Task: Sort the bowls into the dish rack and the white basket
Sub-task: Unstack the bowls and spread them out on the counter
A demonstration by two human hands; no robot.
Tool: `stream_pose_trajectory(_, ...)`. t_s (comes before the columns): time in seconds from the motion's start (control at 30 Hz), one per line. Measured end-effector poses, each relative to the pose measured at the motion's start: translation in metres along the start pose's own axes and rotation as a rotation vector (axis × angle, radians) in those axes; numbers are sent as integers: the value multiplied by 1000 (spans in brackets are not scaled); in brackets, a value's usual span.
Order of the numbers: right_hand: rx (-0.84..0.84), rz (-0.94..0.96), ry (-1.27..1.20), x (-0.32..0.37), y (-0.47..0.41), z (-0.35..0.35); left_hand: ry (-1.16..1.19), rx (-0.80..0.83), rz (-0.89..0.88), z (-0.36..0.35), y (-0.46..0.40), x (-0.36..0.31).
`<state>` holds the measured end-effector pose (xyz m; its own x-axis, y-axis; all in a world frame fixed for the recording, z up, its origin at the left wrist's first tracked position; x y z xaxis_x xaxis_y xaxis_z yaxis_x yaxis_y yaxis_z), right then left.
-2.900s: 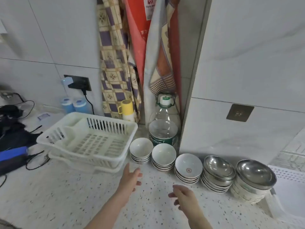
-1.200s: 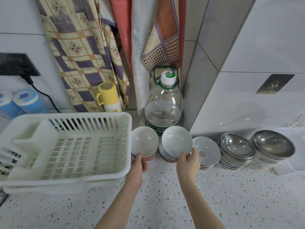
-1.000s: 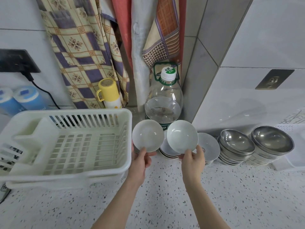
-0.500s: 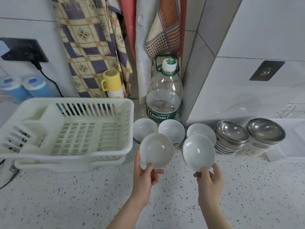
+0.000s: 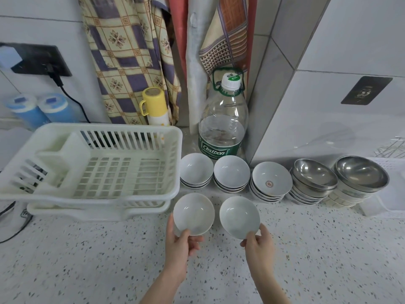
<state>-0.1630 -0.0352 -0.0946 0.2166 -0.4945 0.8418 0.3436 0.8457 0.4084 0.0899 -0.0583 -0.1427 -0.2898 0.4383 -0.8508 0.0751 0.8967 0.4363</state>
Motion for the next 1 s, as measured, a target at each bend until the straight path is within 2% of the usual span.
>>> stream_pose_trajectory(1.0, 16, -53, 17, -9, -19, -17, -46, 11, 21, -5, -10, -6)
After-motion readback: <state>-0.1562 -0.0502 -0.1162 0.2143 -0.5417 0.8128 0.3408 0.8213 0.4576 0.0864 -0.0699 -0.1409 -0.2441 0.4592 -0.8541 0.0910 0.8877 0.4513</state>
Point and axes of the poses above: each hand's wrist, its own y-axis away from the middle knuckle, its own z-axis out of the back of the hand, x = y × z, the point moved 10 cm from there along -y, towards the middle knuckle, and after that the axes turned 13 degrees about x, right-handed, at the moved point
